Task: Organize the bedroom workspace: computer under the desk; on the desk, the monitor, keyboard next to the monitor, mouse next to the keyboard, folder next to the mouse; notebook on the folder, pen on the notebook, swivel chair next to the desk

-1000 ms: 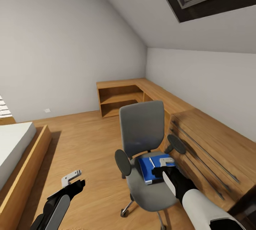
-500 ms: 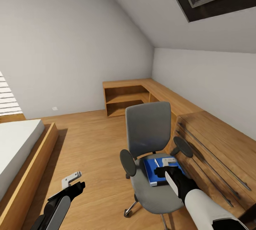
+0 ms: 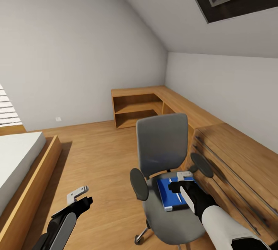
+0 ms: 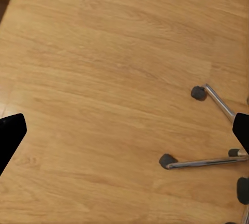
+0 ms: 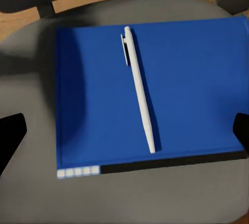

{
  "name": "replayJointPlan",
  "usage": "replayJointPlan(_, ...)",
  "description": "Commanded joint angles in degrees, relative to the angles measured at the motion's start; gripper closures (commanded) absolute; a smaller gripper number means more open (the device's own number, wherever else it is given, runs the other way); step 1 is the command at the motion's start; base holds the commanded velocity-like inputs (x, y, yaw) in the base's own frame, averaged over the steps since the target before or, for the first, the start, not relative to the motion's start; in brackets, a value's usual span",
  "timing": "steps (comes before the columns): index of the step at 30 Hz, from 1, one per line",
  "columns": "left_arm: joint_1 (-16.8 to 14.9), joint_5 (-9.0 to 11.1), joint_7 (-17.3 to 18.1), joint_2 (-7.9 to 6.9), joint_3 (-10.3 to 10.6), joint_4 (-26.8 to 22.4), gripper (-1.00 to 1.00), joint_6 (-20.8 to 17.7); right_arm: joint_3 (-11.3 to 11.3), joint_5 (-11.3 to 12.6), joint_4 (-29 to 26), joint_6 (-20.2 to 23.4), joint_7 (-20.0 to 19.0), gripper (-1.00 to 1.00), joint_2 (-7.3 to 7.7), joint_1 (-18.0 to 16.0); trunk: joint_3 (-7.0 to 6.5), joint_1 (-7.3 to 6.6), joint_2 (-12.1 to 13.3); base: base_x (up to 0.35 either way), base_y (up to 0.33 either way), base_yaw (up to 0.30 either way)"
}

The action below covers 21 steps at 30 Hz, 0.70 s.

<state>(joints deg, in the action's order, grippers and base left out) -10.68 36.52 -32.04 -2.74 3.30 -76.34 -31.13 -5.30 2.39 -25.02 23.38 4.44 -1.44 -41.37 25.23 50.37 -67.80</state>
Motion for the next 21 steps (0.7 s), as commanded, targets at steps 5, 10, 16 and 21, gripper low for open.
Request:
replayJointPlan(5, -0.04, 0.58, -0.65, -0.07, 0.04, -0.11, -1.00, -0.07, -0.37, 0.16, -0.11, 0.35, 0.39, -1.00, 0.11, -0.03, 0.06, 0.01, -0.04, 0.105, 0.000, 0.000)
replayJointPlan(10, -0.04, 0.60, -0.58, -0.07, 0.04, -0.12, -1.00, -0.07, -0.32, 0.21, -0.11, 0.39, 0.46, -1.00, 0.12, -0.03, 0.06, 0.01, -0.04, 0.290, 0.000, 0.000)
replayJointPlan(16, -0.04, 0.61, -0.57, -0.12, -0.01, -0.12, -1.00, -0.07, -0.30, 0.17, -0.10, 0.36, 0.55, -1.00, 0.55, -0.03, 0.06, 0.01, -0.04, 0.240, 0.000, 0.000)
replayJointPlan(21, -0.04, 0.64, -0.57, -0.15, -0.29, -0.14, -1.00, -0.13, -0.32, 0.17, 0.07, 0.37, 0.51, -1.00, 0.94, -0.03, 0.06, 0.01, -0.04, 0.066, 0.000, 0.000)
